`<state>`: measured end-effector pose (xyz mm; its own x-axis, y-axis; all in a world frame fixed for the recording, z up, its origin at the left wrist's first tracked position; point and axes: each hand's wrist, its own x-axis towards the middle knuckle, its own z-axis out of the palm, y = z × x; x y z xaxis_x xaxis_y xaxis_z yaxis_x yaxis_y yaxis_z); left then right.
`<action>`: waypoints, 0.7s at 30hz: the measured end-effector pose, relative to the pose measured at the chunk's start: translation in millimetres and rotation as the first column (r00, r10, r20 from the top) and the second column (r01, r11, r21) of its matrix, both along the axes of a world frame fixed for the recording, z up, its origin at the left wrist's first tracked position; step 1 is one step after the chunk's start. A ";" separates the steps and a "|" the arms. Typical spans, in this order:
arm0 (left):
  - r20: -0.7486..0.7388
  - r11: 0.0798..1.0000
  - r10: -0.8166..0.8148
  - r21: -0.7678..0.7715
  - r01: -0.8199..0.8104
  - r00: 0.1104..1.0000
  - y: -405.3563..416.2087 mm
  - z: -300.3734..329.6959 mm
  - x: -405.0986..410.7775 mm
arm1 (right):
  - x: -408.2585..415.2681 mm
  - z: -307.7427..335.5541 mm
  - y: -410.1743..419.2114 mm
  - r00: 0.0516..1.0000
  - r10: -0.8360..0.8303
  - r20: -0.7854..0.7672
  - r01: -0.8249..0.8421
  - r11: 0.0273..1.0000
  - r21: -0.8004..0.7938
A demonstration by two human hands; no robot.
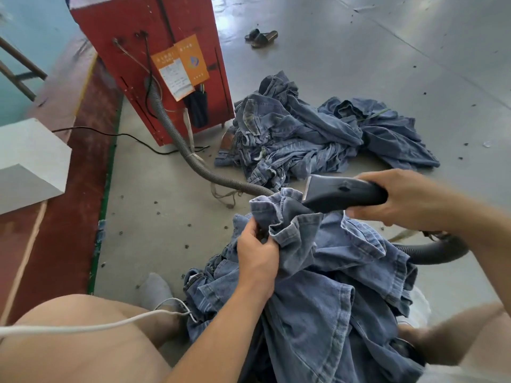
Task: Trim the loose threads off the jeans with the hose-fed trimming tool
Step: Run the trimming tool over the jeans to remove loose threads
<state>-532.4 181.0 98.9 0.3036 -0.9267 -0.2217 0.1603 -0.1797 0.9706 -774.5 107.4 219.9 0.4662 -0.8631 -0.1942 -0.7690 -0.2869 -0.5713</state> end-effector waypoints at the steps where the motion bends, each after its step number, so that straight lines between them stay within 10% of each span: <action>1: -0.008 1.000 0.028 -0.002 -0.028 1.000 -2.7 1.3 0.8 | 4.1 -2.5 2.6 0.999 0.018 -0.037 -0.018 1.000 -0.020; 11: -0.129 0.982 -0.189 -0.045 0.185 0.973 -3.0 0.6 -1.1 | 26.2 -30.3 -1.8 0.995 -0.065 -0.073 0.061 0.997 -0.050; 21: -0.302 0.998 -0.035 0.042 0.050 0.953 -12.1 -1.2 -0.6 | 24.1 -32.5 -2.7 0.962 -0.272 -0.015 0.265 0.949 -0.170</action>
